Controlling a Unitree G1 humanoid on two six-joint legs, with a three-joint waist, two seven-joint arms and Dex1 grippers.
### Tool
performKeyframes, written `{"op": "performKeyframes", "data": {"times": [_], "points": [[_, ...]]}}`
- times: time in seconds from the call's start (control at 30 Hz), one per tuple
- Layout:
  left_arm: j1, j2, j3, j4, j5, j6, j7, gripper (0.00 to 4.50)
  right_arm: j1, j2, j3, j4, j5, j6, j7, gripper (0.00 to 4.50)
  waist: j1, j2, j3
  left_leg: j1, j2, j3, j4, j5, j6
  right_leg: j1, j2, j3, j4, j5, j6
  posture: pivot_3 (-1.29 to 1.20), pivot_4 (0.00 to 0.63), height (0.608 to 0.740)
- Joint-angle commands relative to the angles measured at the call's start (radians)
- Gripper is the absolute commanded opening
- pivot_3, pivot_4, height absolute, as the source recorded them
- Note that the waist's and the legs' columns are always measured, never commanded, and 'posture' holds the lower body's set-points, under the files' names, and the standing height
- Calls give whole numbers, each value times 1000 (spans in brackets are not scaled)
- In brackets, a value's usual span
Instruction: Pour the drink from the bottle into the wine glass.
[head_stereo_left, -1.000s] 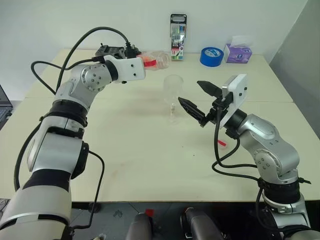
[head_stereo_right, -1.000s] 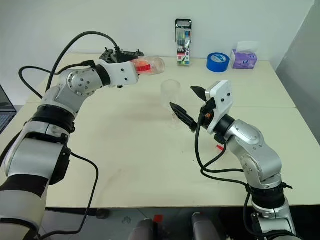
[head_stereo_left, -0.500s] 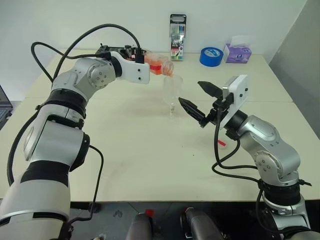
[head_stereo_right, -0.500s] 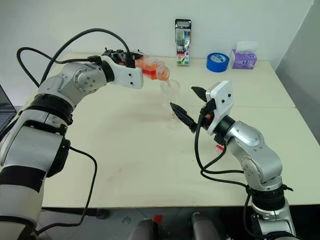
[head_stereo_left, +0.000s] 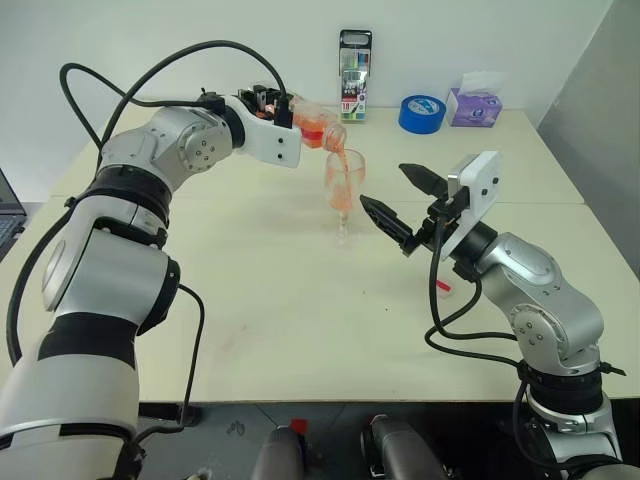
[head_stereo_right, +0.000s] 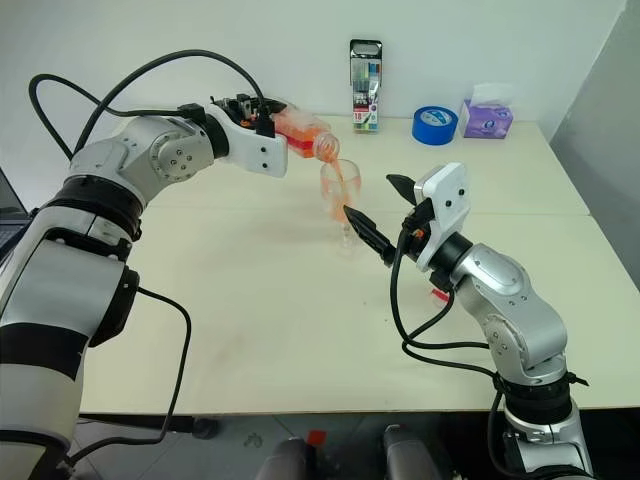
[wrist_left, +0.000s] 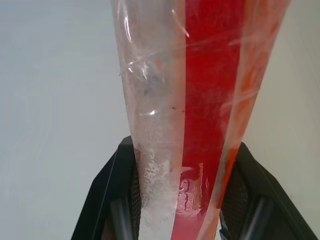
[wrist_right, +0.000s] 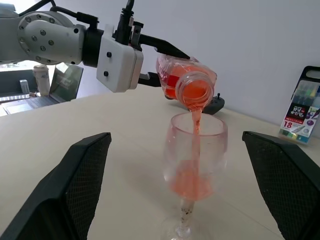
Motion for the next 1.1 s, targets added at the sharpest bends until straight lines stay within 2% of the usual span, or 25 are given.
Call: {"op": "performKeyframes", "data": {"times": [0.03,0.77,1.03,1.1], "points": [[-55,21,-3,-2,9,-2,31,1670,-3,1,-21,-41,5,-8,-7,4500,0,0,0,0,0,0,0,0,0,0,0,0,0,0,0,0,150,740],[-69,16,-11,16,11,9,33,1670,3,-1,-22,-35,0,-15,-4,4500,0,0,0,0,0,0,1,0,0,0,0,0,1,0,0,0,150,740],[-28,-21,104,23,-165,35,-147,1670,2,-1,-22,-38,3,-8,-6,4500,0,0,0,0,0,0,1,0,0,0,0,-1,2,0,0,0,150,740],[-11,-39,167,19,-254,61,-229,1670,1,-1,-22,-41,6,-5,-6,4500,0,0,0,0,0,0,2,0,0,0,0,-1,2,0,0,0,150,740]]}}
